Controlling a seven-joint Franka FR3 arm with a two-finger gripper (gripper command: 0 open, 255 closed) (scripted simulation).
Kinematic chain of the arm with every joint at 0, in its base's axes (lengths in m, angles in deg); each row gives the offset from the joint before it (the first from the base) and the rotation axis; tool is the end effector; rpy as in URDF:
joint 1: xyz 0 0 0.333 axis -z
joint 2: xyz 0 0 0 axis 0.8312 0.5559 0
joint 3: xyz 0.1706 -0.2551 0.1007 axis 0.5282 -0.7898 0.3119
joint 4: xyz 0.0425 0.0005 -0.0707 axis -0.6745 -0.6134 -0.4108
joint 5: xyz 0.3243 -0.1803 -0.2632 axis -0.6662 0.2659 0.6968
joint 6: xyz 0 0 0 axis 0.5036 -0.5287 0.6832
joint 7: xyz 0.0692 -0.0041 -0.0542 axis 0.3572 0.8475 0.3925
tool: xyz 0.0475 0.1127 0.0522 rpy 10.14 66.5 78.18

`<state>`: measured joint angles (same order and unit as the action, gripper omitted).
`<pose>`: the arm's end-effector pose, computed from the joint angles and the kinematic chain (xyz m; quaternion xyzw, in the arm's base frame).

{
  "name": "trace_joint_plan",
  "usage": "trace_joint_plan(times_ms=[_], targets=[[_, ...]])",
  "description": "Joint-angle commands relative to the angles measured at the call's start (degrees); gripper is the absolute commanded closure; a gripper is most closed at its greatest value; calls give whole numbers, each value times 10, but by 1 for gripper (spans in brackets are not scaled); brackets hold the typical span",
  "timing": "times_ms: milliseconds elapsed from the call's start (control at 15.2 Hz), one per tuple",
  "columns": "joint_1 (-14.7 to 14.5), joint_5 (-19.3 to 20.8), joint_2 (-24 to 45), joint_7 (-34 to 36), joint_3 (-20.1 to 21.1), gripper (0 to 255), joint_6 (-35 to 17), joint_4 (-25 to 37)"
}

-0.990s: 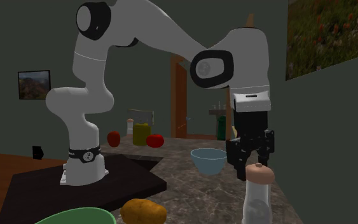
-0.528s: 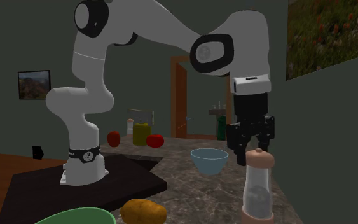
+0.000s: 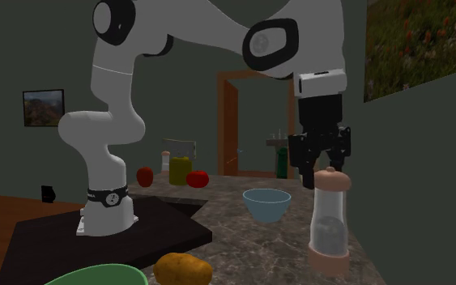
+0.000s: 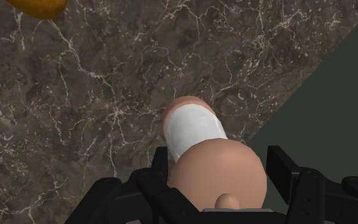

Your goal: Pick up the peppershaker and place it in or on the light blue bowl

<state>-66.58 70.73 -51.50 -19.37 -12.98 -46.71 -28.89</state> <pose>0.6607 0.2720 0.3389 -0.9929 0.1034 0.0021 0.0592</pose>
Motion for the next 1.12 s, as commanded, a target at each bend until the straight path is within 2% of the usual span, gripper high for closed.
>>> trace_joint_plan(times_ms=[0,726,1056], targets=[[1,-1,-7,0,1,255,14,7],[2,-4,-28,4,2,255,87,60],[-24,-13,-94,48,22,255,69,-19]])
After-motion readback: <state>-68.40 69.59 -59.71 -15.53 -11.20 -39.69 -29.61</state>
